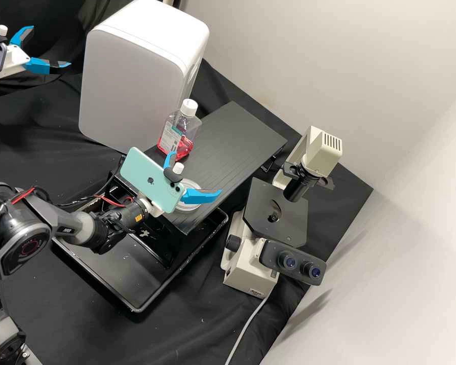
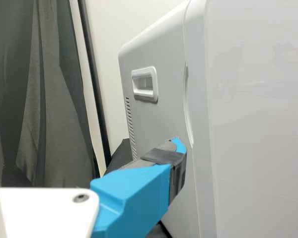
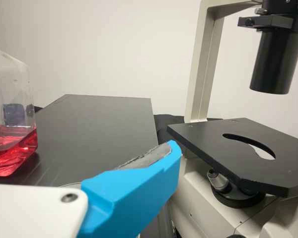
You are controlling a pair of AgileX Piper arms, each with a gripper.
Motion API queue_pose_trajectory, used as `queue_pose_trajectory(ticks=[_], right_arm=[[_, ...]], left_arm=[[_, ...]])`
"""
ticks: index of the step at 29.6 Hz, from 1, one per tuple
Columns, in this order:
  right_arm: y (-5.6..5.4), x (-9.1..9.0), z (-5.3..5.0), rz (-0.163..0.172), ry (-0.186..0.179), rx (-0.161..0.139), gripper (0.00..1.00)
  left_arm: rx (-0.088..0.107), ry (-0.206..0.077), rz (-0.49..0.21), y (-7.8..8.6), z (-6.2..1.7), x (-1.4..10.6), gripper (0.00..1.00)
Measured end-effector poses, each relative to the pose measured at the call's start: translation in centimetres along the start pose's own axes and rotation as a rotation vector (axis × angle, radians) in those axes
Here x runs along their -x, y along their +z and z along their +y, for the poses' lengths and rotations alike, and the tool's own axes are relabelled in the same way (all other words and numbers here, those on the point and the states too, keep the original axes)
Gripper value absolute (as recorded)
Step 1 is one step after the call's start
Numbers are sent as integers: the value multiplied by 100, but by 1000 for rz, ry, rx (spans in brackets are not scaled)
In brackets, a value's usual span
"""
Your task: Remove the lid from the petri dish
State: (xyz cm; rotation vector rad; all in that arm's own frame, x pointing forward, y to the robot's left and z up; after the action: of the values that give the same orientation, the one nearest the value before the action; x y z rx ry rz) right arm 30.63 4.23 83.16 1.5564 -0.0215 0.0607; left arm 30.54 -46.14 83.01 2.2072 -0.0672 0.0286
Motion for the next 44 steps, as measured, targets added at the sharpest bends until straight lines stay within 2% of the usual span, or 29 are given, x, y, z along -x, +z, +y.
queue_pose_trajectory(ticks=[12,16,21,23,26,28,31,33,37,38,44], right_arm=[[0,0,0,0,0,0,100],[0,0,0,0,0,0,100],[0,0,0,0,0,0,100],[0,0,0,0,0,0,100],[0,0,0,0,0,0,100],[0,0,0,0,0,0,100],[0,0,0,0,0,0,100],[0,0,0,0,0,0,100],[0,0,0,0,0,0,100],[0,0,0,0,0,0,100],[0,0,0,0,0,0,100]], left_arm=[[0,0,0,0,0,0,100],[11,-6,-13,66,-44,39,100],[30,-31,-53,249,-152,146,100],[44,-41,-67,332,-200,206,100],[62,-53,-136,559,-267,329,100],[67,-38,-174,653,-290,408,100],[75,-33,-234,798,-346,549,100],[80,-51,-251,853,-389,620,100],[90,-107,-271,943,-496,781,100],[87,-130,-291,982,-538,852,100],[72,-221,-397,1187,-700,1146,100]])
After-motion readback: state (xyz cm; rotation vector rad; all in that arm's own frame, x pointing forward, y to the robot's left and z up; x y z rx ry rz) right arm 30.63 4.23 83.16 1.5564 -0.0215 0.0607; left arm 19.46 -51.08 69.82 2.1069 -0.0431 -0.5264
